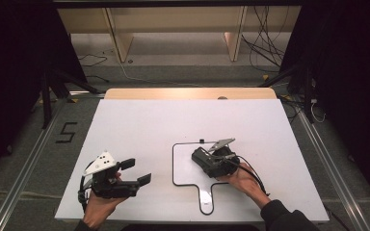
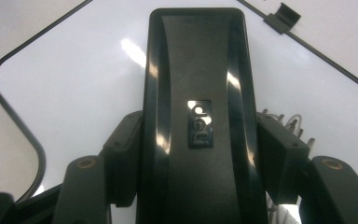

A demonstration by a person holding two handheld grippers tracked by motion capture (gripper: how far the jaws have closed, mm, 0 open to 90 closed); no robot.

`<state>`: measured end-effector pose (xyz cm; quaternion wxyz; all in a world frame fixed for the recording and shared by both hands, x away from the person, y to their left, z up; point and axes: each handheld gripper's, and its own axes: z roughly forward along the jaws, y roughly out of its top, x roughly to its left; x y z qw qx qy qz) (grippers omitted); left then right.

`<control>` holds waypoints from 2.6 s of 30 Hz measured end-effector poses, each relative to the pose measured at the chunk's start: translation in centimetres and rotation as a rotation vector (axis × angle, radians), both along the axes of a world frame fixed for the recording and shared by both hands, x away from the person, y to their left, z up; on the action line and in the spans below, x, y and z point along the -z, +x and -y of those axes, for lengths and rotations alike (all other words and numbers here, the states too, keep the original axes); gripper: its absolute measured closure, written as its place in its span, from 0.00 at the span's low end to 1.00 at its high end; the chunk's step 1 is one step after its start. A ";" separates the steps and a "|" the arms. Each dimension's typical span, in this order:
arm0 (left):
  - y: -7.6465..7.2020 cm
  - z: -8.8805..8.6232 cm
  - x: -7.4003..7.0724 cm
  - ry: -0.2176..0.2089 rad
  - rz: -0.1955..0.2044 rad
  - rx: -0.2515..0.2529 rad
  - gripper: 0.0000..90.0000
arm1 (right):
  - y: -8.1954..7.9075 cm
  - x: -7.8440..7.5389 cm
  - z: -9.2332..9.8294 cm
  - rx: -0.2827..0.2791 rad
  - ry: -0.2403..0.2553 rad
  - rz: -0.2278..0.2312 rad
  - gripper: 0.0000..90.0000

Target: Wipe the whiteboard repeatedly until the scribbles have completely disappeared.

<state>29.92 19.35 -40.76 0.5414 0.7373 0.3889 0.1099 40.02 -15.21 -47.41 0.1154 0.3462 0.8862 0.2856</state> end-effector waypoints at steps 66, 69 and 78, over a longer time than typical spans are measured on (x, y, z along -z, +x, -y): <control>0.1 0.1 0.1 0.006 -0.003 0.007 0.17 | 0.2 -0.6 4.3 0.225 -0.070 -0.028 0.45; 0.1 0.1 0.1 0.005 -0.006 0.006 0.17 | -0.4 -0.6 3.8 0.202 -0.056 -0.052 0.45; 0.1 0.1 0.1 0.009 -0.006 0.007 0.17 | -0.4 -0.2 1.6 0.122 -0.028 -0.028 0.45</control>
